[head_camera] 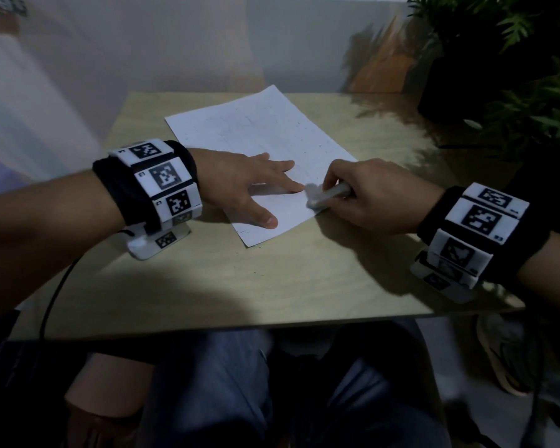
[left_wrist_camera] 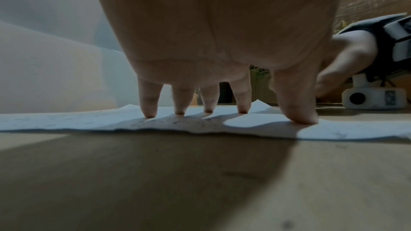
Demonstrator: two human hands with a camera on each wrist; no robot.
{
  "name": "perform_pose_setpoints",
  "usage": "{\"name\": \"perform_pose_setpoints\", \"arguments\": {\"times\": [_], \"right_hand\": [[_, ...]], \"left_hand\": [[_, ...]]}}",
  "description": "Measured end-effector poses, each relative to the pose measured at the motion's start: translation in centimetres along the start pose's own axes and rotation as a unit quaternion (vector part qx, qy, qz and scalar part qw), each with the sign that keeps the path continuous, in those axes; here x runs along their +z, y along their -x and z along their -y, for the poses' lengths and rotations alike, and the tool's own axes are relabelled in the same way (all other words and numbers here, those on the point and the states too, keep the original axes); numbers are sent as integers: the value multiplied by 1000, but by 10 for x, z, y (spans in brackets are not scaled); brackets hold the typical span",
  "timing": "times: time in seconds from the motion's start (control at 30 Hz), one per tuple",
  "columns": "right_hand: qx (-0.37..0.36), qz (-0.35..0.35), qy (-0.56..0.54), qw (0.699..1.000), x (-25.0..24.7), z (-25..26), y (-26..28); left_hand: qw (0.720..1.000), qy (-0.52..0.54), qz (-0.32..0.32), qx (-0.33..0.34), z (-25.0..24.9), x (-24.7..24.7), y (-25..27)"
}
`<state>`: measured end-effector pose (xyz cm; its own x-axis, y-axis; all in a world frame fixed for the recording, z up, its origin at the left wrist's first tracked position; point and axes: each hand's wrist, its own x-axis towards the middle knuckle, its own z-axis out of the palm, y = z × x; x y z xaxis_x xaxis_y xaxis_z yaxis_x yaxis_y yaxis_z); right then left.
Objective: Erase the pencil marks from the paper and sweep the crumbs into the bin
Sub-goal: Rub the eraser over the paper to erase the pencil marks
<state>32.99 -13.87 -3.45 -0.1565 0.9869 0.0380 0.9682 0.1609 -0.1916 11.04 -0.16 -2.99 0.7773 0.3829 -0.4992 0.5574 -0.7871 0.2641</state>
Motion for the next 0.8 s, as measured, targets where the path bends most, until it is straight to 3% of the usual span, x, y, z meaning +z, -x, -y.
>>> {"name": "perform_pose_setpoints", "arguments": {"times": [0.07, 0.17, 0.23, 0.37, 0.43, 0.53, 0.7, 0.8], "right_hand": [[-12, 2, 20, 1000, 1, 3, 0], [-73, 50, -78, 993, 1, 11, 3], [-60, 54, -109, 991, 0, 6, -1], [17, 5, -27, 999, -1, -8, -10], [-6, -22, -7, 1000, -1, -3, -8], [-64, 15, -36, 997, -1, 9, -6], [-5, -20, 30, 999, -2, 1, -16], [-62, 15, 11, 998, 3, 19, -12]], "left_hand": [[1000, 0, 2, 1, 0, 0, 0], [1000, -2, 2, 3, 0, -1, 1], [1000, -1, 0, 3, -1, -1, 1], [999, -33, 1, -13, 0, -1, -1], [997, -70, -6, -19, 0, -1, -2], [993, -116, -12, -23, -6, -1, 0], [991, -128, -3, -26, -11, -2, 1], [992, -124, 2, -21, -9, -1, 1]]}}
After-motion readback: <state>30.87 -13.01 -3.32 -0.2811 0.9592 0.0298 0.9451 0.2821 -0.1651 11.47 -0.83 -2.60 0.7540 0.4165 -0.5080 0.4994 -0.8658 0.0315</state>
